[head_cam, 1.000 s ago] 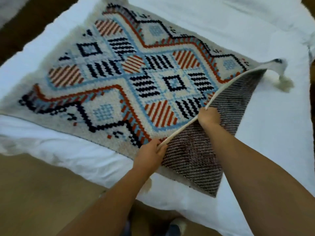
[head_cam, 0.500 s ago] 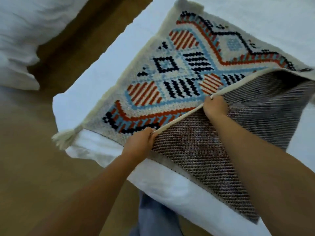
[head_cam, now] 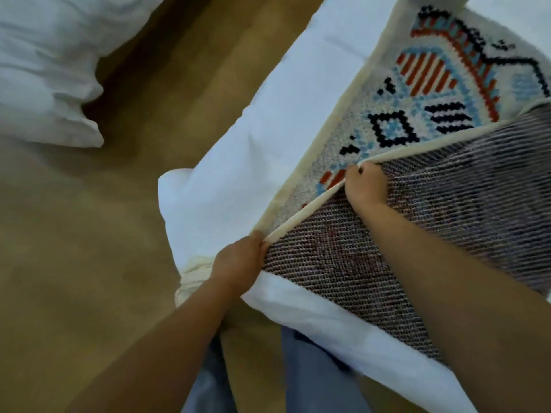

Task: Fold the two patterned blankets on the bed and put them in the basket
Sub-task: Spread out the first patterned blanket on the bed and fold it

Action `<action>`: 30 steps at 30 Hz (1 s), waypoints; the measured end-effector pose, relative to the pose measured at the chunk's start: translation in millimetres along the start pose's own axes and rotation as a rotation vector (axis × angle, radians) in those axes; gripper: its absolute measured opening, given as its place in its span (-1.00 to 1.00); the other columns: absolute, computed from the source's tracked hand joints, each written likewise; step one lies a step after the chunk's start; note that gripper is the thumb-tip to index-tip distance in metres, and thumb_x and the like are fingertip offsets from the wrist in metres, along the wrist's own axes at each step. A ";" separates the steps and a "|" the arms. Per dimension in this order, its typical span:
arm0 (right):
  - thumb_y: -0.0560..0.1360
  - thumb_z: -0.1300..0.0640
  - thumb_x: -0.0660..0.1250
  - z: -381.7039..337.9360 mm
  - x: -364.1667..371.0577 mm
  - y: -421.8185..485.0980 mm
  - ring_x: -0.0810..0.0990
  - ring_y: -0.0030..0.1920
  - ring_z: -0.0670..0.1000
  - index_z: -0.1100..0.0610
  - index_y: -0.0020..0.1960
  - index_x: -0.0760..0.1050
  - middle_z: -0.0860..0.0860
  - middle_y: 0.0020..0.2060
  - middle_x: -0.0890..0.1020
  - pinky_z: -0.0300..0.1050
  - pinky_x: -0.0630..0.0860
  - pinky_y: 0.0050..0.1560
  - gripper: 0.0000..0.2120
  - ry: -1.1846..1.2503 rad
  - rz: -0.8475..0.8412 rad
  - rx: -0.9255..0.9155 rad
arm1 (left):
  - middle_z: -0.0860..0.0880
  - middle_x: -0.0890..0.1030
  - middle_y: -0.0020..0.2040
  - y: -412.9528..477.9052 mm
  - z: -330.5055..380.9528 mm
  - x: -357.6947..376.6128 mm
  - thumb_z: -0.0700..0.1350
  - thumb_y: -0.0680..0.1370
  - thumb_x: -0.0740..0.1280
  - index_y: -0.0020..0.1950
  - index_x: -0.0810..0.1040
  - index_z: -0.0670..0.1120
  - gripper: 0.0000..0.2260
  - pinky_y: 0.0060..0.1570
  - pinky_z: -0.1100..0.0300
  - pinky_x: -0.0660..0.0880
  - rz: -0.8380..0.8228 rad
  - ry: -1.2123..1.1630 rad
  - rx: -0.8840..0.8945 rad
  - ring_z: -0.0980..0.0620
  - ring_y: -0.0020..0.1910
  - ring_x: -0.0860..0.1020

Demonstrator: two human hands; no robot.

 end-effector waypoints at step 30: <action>0.51 -0.03 0.22 -54.1 -4.0 -3.6 0.31 -0.48 0.00 0.01 -0.47 0.20 -0.06 -0.53 0.32 -0.16 0.12 -0.50 -0.58 0.234 0.226 0.374 | -0.11 0.56 -0.06 170.4 124.9 -116.2 -0.05 0.60 0.07 -0.11 0.33 -0.09 -0.84 -0.25 0.14 0.32 -0.228 0.359 0.589 -0.12 -0.10 0.53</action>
Point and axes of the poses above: each hand's wrist, its own y-axis towards the middle knuckle, its own x-axis out of the palm, z = x × y, the point moved 3 cm from there along y, towards the middle knuckle
